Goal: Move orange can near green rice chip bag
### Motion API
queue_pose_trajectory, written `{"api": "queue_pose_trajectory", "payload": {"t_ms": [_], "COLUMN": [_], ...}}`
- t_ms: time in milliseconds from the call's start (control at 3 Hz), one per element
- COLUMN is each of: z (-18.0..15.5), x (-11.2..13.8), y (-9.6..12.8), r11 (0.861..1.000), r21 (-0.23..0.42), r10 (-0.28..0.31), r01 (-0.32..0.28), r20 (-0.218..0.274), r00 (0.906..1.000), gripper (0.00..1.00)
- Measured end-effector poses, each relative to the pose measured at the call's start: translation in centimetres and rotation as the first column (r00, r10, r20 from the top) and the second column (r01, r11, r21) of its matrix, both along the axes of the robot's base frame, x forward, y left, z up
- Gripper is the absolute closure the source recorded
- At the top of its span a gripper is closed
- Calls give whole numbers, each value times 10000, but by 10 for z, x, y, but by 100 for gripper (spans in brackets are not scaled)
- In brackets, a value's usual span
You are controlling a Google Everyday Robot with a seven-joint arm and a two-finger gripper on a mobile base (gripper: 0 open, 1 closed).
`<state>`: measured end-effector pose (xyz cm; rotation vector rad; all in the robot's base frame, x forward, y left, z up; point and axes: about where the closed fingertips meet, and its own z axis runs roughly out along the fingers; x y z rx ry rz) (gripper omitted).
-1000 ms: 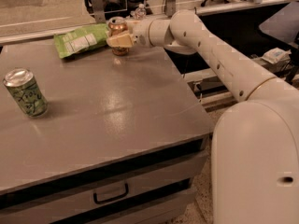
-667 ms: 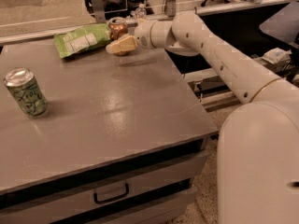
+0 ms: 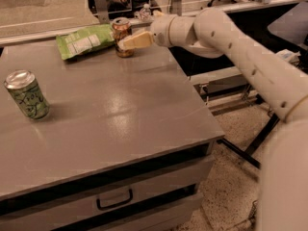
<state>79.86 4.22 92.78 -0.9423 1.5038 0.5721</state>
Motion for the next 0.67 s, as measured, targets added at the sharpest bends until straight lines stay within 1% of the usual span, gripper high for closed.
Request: {"api": "queue_pose_trajectory", "payload": {"t_ms": [333,667], "z": [17,-7], "x": [-50,-85], "y": [-62,-114], "r11": [9945,9807], "r21": [-33,-129], "r10": [-1049,-1952], "r01": [1049,1952], "r20": [-6,-1325], "r00": [9945,9718], "gripper": [0,0]}}
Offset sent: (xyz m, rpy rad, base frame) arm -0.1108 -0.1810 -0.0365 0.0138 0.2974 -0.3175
